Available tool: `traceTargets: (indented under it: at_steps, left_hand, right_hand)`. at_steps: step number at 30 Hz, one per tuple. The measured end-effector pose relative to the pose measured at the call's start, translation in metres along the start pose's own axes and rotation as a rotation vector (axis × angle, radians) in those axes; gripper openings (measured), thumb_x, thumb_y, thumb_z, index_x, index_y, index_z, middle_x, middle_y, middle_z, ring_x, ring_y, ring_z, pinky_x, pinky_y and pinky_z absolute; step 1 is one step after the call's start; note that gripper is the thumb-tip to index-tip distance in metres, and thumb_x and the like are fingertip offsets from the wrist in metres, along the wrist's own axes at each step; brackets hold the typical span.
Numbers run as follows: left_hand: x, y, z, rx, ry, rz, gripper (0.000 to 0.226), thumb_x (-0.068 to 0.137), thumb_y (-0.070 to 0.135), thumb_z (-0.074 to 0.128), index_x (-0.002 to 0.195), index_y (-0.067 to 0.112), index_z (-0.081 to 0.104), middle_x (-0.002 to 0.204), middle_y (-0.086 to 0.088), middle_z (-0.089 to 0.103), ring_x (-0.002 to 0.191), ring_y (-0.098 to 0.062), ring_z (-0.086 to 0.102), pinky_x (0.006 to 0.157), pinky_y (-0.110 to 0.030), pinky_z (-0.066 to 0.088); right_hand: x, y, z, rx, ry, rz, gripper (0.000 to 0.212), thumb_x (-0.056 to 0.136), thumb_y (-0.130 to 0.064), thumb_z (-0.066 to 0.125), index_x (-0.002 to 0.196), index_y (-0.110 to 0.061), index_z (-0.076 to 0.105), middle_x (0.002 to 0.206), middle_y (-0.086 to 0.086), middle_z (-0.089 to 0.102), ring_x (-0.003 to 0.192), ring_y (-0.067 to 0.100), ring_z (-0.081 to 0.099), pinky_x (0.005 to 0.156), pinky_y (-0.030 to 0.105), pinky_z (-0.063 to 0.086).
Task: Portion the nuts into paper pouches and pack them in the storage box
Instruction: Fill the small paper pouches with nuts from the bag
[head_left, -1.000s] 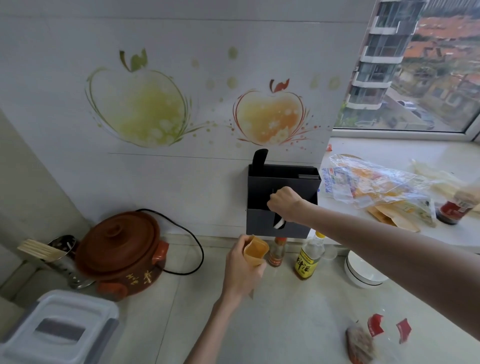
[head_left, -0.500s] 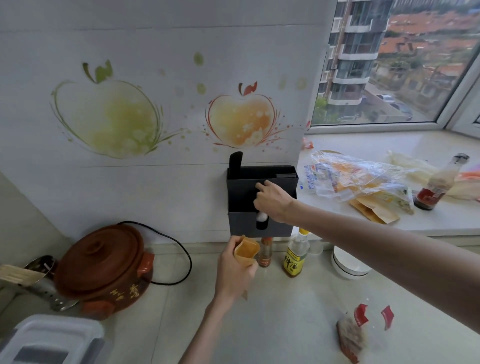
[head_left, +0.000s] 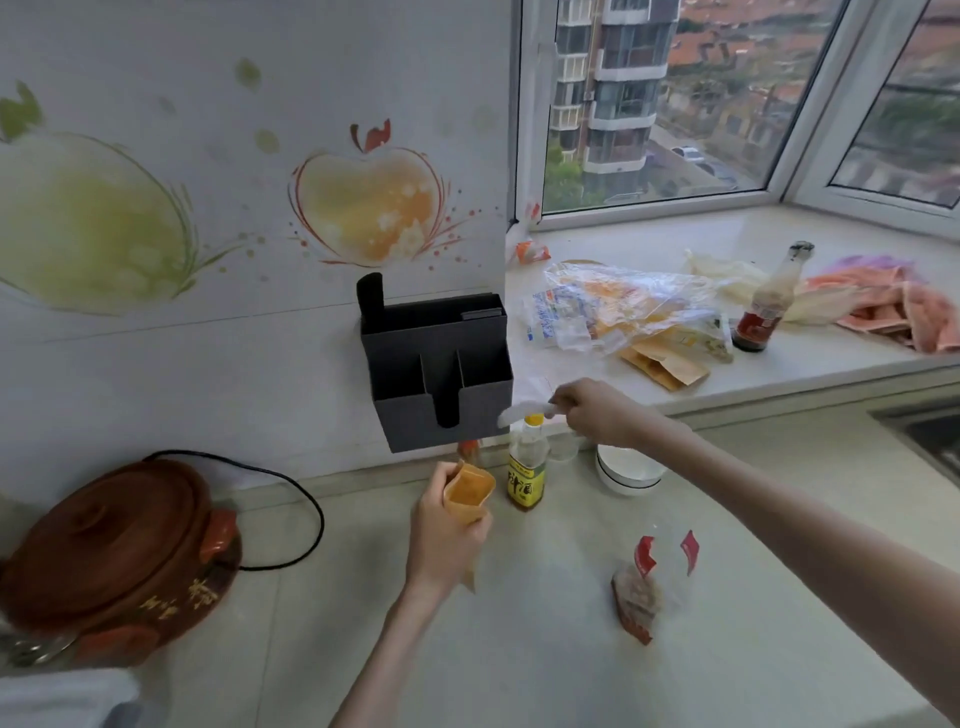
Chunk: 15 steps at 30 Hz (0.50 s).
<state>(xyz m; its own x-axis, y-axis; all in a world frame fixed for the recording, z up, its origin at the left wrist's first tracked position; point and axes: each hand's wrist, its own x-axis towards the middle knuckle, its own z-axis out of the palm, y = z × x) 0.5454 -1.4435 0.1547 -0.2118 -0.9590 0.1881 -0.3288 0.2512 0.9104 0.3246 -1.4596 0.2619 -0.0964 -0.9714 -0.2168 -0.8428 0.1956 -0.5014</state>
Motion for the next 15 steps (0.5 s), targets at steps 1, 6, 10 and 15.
traceTargets:
  at_steps: [1, 6, 10, 15]
  left_hand:
    - [-0.002, -0.001, 0.004, 0.018, -0.009, -0.001, 0.043, 0.067, -0.003, 0.069, 0.083, 0.033, 0.053, 0.067, 0.007, 0.062, 0.057, -0.007, 0.054, 0.052, -0.011, 0.040]
    - [-0.018, -0.005, 0.028, 0.039, -0.095, -0.013, 0.044, 0.069, -0.004, 0.072, 0.086, 0.031, 0.054, 0.067, 0.010, 0.061, 0.059, -0.003, 0.056, 0.052, -0.009, 0.040]
    - [-0.028, -0.007, 0.049, 0.054, -0.159, -0.059, 0.040, 0.070, -0.002, 0.075, 0.089, 0.027, 0.055, 0.067, 0.011, 0.061, 0.059, -0.002, 0.055, 0.052, -0.011, 0.041]
    - [-0.040, -0.003, 0.074, 0.053, -0.227, -0.103, 0.038, 0.069, 0.001, 0.073, 0.090, 0.027, 0.055, 0.068, 0.007, 0.061, 0.058, -0.006, 0.053, 0.054, -0.018, 0.043]
  right_hand:
    - [-0.011, 0.015, 0.007, 0.159, -0.042, 0.085, 0.021, 0.093, -0.012, 0.050, 0.105, -0.003, 0.065, 0.080, 0.005, 0.056, 0.067, 0.019, 0.051, 0.057, 0.027, 0.040]
    - [-0.077, 0.085, 0.040, 0.501, -0.089, 0.342, 0.023, 0.098, -0.006, 0.042, 0.097, -0.002, 0.065, 0.060, 0.000, 0.034, 0.044, 0.012, 0.034, 0.043, 0.023, 0.032]
    - [-0.108, 0.120, 0.033, 0.078, 0.065, 0.317, 0.021, 0.093, -0.003, 0.039, 0.102, -0.005, 0.058, 0.084, 0.004, 0.059, 0.072, 0.019, 0.054, 0.056, 0.025, 0.035]
    - [-0.120, 0.149, 0.021, -0.161, 0.137, 0.310, 0.008, 0.086, -0.004, 0.043, 0.090, -0.011, 0.039, 0.092, 0.016, 0.057, 0.086, 0.033, 0.052, 0.067, 0.036, 0.040]
